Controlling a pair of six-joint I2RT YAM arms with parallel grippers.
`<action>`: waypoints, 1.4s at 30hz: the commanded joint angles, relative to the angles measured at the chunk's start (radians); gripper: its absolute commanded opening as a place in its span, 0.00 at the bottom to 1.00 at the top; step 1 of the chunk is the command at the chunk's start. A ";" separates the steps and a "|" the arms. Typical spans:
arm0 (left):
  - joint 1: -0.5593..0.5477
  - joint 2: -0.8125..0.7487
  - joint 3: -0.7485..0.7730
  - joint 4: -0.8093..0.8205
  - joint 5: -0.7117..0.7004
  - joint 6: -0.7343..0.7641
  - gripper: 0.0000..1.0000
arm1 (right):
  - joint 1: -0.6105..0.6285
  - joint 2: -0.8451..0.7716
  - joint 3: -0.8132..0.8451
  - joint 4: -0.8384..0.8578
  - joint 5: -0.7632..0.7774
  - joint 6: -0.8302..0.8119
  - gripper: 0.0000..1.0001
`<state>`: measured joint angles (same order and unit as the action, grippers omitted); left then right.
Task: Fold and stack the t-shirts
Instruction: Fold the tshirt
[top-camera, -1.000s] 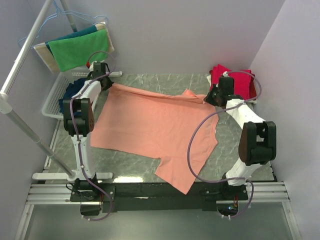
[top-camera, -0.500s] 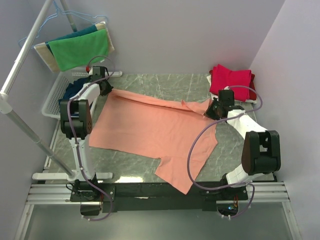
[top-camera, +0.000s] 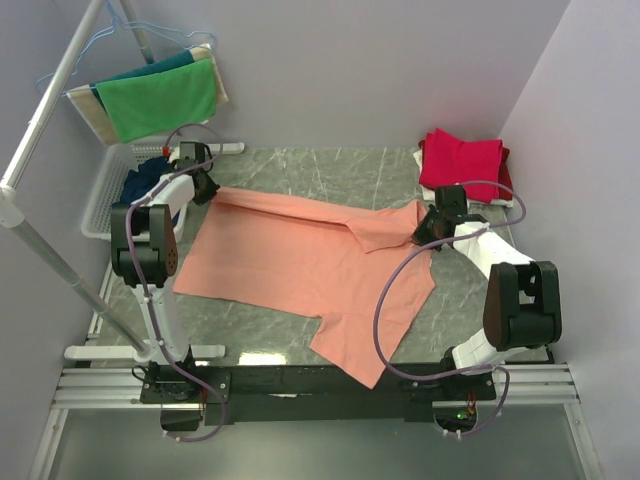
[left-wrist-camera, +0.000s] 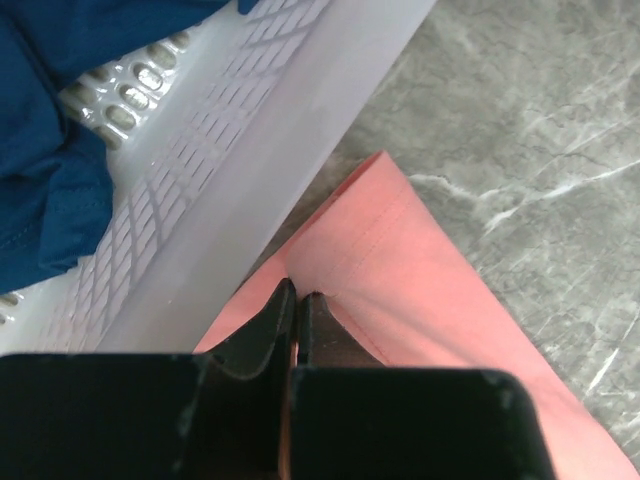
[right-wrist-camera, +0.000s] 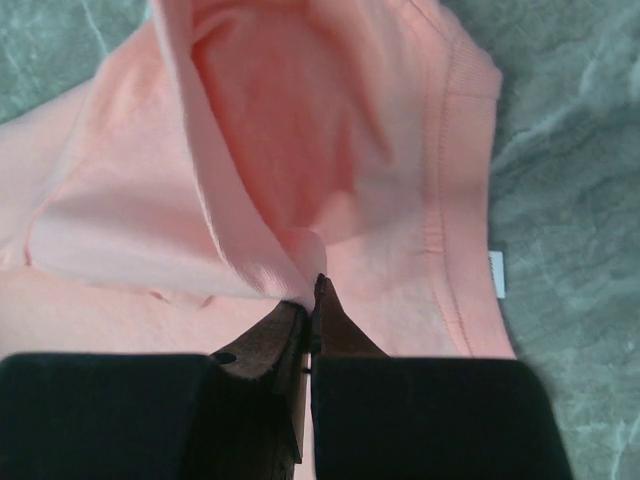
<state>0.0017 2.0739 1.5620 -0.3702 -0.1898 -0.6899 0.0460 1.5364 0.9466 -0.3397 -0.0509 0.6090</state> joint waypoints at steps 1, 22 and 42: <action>0.041 -0.041 -0.033 -0.044 -0.112 -0.025 0.01 | -0.006 -0.016 0.018 -0.056 0.049 0.012 0.00; 0.038 -0.003 -0.002 -0.004 -0.045 0.015 0.89 | 0.000 -0.065 0.058 -0.131 0.049 0.009 0.37; -0.127 -0.072 0.013 -0.142 -0.411 -0.097 0.87 | 0.302 0.195 0.297 -0.117 0.031 -0.149 0.31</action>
<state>-0.1101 2.0392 1.5326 -0.4122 -0.3901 -0.7296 0.3401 1.6665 1.1797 -0.4568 0.0013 0.4808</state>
